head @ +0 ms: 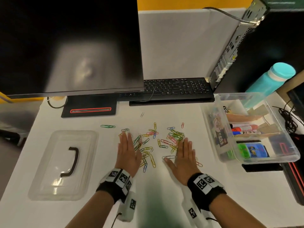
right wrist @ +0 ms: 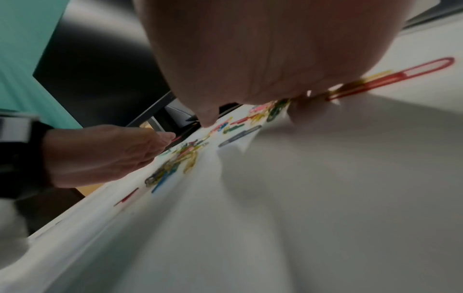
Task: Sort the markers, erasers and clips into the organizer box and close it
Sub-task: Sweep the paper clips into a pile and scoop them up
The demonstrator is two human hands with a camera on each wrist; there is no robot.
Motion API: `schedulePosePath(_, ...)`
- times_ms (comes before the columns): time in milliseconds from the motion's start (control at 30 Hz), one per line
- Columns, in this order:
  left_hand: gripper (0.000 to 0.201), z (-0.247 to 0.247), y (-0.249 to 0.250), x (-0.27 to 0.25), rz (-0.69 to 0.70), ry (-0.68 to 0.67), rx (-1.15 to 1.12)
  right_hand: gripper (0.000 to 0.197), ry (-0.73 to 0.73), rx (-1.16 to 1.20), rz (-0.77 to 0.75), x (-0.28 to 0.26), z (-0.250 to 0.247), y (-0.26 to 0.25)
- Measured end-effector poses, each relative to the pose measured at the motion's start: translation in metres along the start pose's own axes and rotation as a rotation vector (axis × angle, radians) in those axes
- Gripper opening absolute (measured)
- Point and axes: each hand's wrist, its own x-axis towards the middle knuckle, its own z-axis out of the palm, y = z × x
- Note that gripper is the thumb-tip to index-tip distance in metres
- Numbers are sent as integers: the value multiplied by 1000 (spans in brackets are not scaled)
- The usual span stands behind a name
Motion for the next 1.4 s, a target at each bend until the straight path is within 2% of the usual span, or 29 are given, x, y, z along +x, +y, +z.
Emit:
schedulePosePath(67, 70, -21, -12, 19, -60, 90, 16, 99, 54, 22, 10, 4, -9, 4)
schedulePosePath(133, 68, -41, -26, 40, -124, 130, 62, 97, 89, 38, 136, 8, -19, 11)
schedulePosePath(200, 66, -51, -39, 56, -148, 75, 103, 98, 78, 61, 304, 8, -23, 12)
schedulePosePath(267, 64, -48, -44, 59, -121, -13, 126, 101, 36, 93, 372, 5, -17, 3)
schedulePosePath(400, 65, -21, -23, 31, 58, -95, 109, 99, -16, 107, 224, -3, 5, -25)
schedulePosePath(500, 64, -5, 1, 14, 165, -158, 113, 97, -30, 131, 96, -5, 2, -35)
schedulePosePath(600, 61, -12, 8, 22, 152, -111, 62, 94, 53, 116, 31, 10, -21, -31)
schedulePosePath(700, 59, -30, 12, 42, 142, -57, 63, 89, 143, 106, 79, 43, -50, -22)
schedulePosePath(833, 61, -41, 32, 76, 136, -115, 122, 89, 46, 69, 110, 79, -62, -22)
schedulePosePath(967, 63, -34, 46, 96, 100, -200, 209, 95, -36, -113, 4, 76, -41, -34)
schedulePosePath(1100, 63, -18, 44, 77, 213, -256, 360, 86, -100, -110, -150, 46, -28, -28)
schedulePosePath(1200, 63, -9, 32, 44, 320, -278, 317, 78, -106, -56, -237, 31, -34, -13)
schedulePosePath(1300, 58, -14, 10, 23, 338, -214, 174, 72, 17, -38, -196, 25, -42, 10)
schedulePosePath(1400, 61, -23, -13, 18, 234, -154, 111, 75, 36, -3, -94, 21, -41, 22)
